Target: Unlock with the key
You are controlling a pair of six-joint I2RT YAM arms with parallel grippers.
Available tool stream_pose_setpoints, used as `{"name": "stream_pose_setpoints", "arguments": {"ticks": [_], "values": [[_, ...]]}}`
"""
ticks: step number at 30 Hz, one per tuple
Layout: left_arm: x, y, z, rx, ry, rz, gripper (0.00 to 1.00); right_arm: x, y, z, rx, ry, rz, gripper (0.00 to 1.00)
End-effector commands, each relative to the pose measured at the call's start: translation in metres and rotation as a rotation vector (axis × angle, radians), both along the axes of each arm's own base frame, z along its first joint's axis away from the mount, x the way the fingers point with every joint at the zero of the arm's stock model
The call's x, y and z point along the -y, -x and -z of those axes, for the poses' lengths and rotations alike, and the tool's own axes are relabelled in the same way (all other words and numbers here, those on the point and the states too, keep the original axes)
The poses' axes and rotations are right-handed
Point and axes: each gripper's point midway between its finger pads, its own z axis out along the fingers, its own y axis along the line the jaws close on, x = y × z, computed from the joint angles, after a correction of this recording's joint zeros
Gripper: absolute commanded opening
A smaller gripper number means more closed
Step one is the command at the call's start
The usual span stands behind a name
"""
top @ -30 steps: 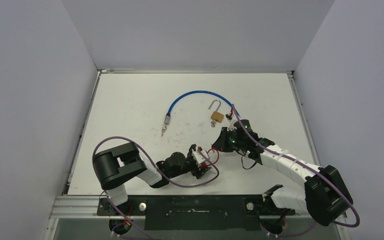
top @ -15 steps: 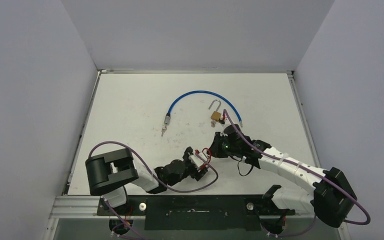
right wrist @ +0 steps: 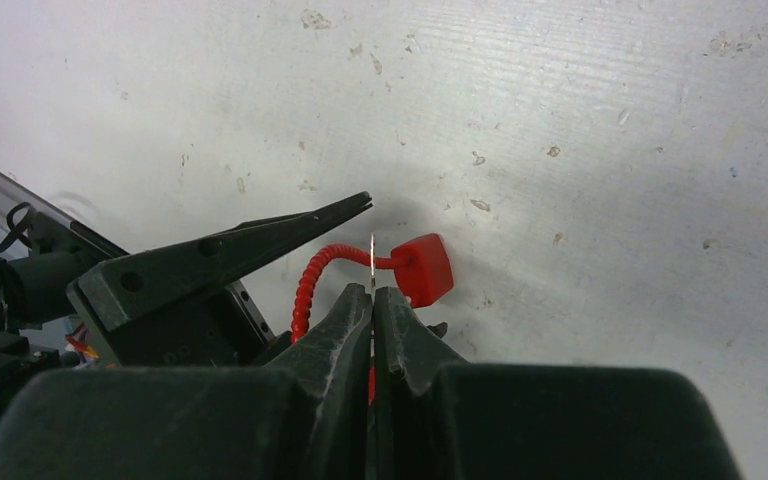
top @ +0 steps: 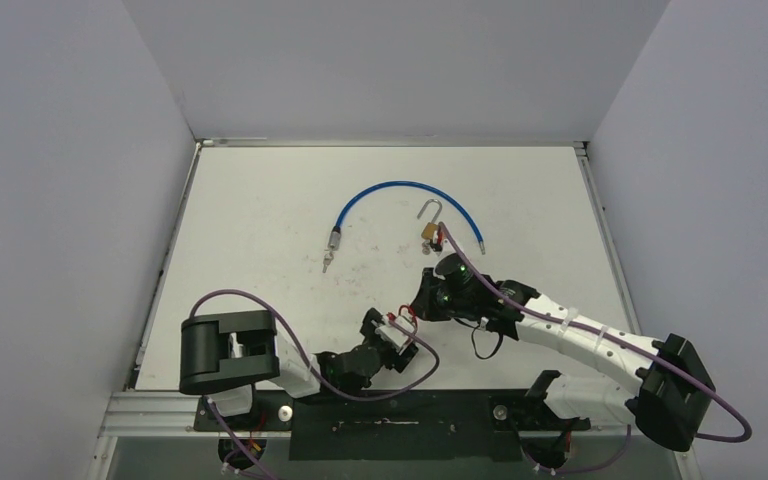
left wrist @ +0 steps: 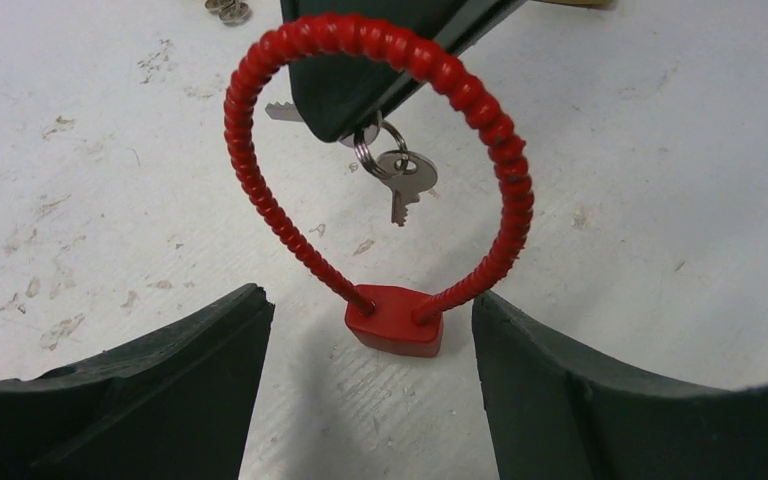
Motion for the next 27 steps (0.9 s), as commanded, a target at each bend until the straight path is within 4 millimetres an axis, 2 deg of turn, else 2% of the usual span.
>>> {"name": "stream_pose_setpoints", "arguments": {"ticks": [1, 6, 14, 23, 27], "values": [[0.001, -0.004, -0.009, 0.011, 0.057, -0.135, 0.71, -0.002, -0.004, -0.020, 0.020, -0.024, 0.038, 0.00], [0.006, 0.005, -0.009, 0.011, 0.061, -0.152, 0.72, -0.002, 0.000, -0.024, 0.022, -0.036, 0.045, 0.00], [-0.009, 0.008, -0.019, -0.013, 0.096, -0.234, 0.74, 0.008, -0.004, -0.028, 0.032, 0.000, 0.095, 0.00], [-0.028, 0.025, -0.031, -0.145, 0.101, -0.210, 0.85, 0.006, -0.006, -0.023, 0.014, 0.031, 0.091, 0.00], [-0.044, 0.034, -0.046, -0.240, 0.213, -0.202, 0.95, 0.014, -0.013, -0.022, 0.027, 0.061, 0.130, 0.00]]}}
